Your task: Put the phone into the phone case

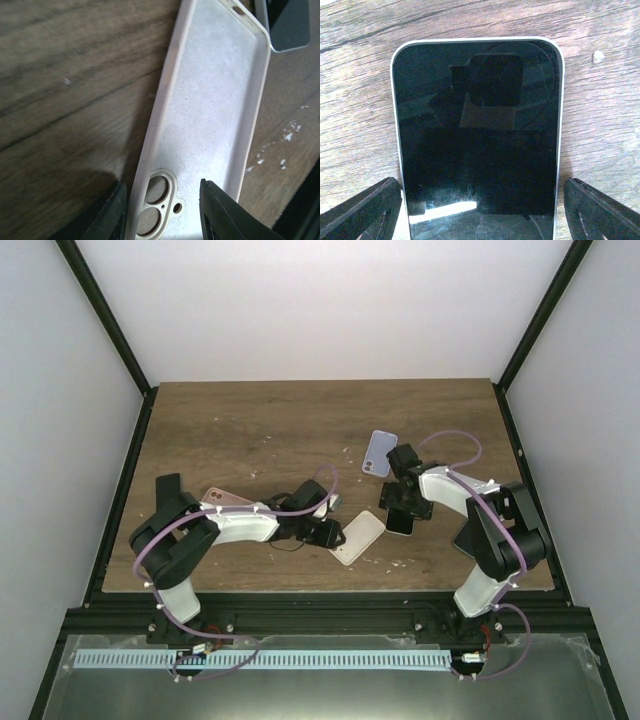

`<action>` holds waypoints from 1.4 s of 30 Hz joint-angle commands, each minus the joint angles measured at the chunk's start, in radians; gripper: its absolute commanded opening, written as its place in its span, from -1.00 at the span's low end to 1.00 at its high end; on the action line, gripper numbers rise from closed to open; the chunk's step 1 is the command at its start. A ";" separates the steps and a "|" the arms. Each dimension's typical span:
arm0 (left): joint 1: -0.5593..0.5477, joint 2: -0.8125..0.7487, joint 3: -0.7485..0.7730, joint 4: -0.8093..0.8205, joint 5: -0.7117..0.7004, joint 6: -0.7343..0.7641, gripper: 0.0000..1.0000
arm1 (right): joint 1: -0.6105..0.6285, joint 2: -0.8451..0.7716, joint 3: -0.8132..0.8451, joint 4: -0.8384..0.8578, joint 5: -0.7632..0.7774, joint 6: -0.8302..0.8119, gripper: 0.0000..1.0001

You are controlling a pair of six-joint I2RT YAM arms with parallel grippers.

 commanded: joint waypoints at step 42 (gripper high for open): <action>0.127 -0.288 -0.223 0.114 -0.019 -0.172 1.00 | 0.358 -0.156 0.002 -0.046 -0.112 0.376 0.39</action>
